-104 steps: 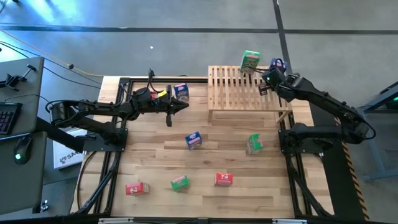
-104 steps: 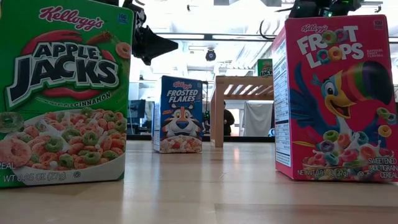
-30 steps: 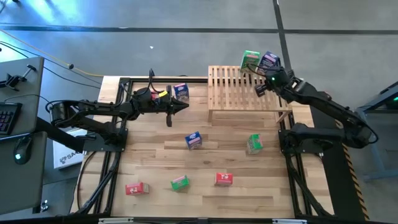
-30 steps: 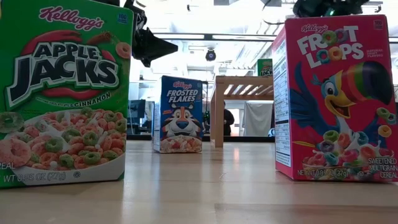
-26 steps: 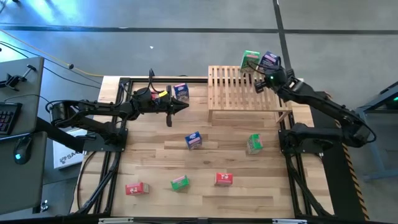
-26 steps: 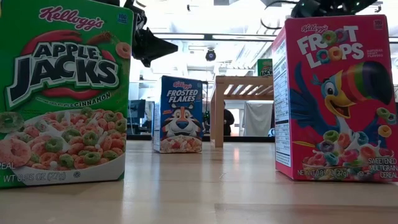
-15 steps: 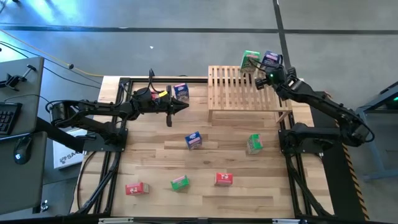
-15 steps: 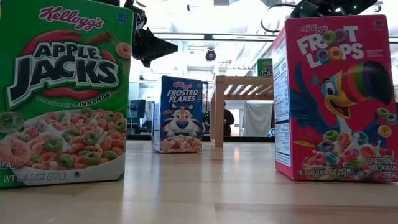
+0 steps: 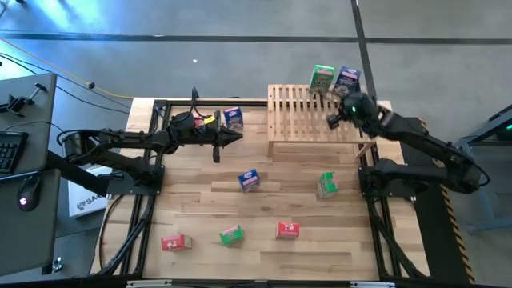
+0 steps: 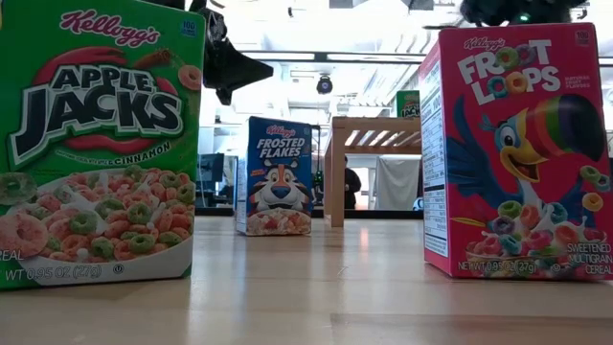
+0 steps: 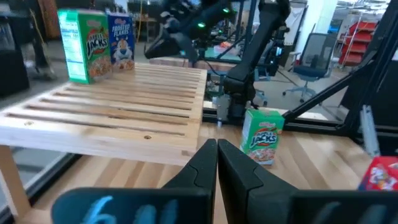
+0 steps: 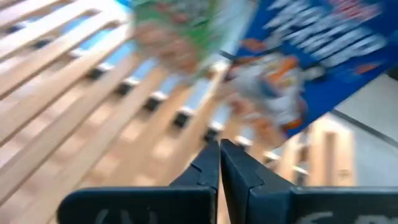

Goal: Stack cereal on shelf
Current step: Put the top left red cereal box on the shelf

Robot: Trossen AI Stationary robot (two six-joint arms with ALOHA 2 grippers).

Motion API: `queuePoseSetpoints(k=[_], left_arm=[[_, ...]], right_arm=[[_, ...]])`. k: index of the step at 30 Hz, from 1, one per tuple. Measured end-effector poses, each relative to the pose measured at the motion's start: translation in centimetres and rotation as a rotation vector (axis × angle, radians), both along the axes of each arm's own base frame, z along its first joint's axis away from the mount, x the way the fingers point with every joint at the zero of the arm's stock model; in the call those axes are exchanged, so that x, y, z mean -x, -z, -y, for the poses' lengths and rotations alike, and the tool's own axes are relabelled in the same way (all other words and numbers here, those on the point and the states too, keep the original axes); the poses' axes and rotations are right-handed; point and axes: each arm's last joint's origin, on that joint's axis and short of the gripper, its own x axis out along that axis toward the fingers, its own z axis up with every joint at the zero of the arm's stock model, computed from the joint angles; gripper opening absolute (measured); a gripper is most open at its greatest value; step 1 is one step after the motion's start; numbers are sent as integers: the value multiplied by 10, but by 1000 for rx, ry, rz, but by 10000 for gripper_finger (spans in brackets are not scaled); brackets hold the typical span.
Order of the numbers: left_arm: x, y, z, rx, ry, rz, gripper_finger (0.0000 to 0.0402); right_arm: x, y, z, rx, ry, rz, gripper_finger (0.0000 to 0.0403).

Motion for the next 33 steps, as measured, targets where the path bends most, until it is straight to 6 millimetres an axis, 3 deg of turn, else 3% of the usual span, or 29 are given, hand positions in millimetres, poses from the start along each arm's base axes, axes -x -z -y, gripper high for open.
queuePoseSetpoints(k=[4, 7, 12, 17, 25, 33], left_arm=[[3, -15, -3, 34, -14, -100, 1], [7, -39, -3, 60, -34, -205, 0], [17, -82, 7, 83, -59, -378, 0], [26, -107, 17, 111, -121, -600, 17], [40, -113, 18, 124, -196, -1054, 104], [30, -93, -20, 50, -156, -1316, 215]], right_arm=[[-1, 24, -22, 54, -144, 173, 0], [-3, 33, -39, 128, -266, 295, 0], [-1, 18, -63, 259, -444, 423, 0], [-2, 12, -83, 244, -651, 486, 0], [-17, 17, -108, 232, -812, 439, 0], [-27, 20, -128, 256, -912, 417, 0]])
